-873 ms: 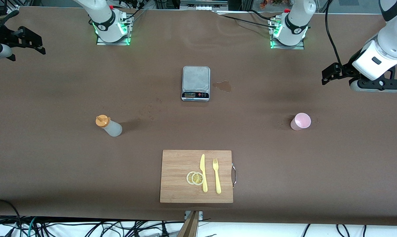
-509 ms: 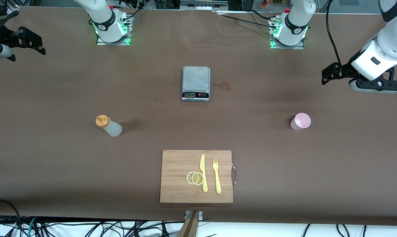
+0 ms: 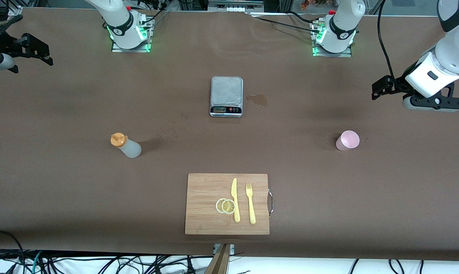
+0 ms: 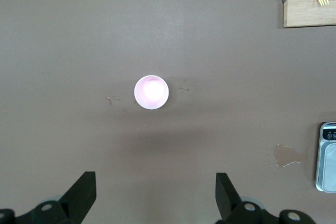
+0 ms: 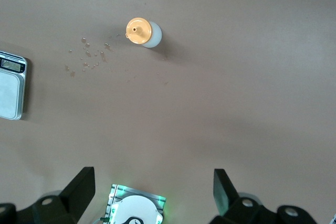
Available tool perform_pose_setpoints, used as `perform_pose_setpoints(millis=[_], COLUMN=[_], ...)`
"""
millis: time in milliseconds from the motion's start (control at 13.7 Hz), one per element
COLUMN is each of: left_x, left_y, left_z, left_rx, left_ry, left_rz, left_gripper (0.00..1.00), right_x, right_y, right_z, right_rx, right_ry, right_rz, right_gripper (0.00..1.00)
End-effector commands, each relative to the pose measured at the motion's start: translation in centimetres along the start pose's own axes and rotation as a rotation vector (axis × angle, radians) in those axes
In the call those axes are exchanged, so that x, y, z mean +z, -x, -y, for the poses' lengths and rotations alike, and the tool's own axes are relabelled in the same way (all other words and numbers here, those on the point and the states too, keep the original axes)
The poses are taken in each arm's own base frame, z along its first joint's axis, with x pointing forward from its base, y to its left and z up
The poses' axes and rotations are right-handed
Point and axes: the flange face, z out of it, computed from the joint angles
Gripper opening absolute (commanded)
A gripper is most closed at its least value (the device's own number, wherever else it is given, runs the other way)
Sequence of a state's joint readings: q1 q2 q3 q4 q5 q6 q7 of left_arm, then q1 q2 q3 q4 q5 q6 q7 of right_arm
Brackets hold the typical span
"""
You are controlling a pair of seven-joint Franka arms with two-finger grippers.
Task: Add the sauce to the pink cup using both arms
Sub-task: 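Move the left gripper down toward the pink cup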
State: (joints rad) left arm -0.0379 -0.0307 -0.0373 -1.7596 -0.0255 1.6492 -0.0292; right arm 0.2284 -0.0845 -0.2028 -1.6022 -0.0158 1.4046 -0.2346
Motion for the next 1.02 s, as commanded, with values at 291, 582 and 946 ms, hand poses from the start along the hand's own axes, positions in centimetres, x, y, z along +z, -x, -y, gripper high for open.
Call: perform_pose_setpoints(millis=[291,582,946], left_x=[0.3,0.8,2.1], left_y=[-3.1,-3.3,-3.7], left_z=[0.4,0.5,0.8], left_rx=[0.03,0.036,0.055], left_ry=[-0.027,-0.051,-0.05], left_rz=[0.007,0.016,0.041], left_gripper=[1.0,1.0,1.0], right_x=[-0.9,-1.3,-0.7], right_y=[0.7,0.7,0.3], right_z=[0.3,0.4,1.6], right_rx=[-0.01,-0.012,-0.036], right_ry=[-0.008,-0.007,0.001], right_rz=[-0.015,-0.026,-0.001], right_gripper=[1.0,1.0,1.0])
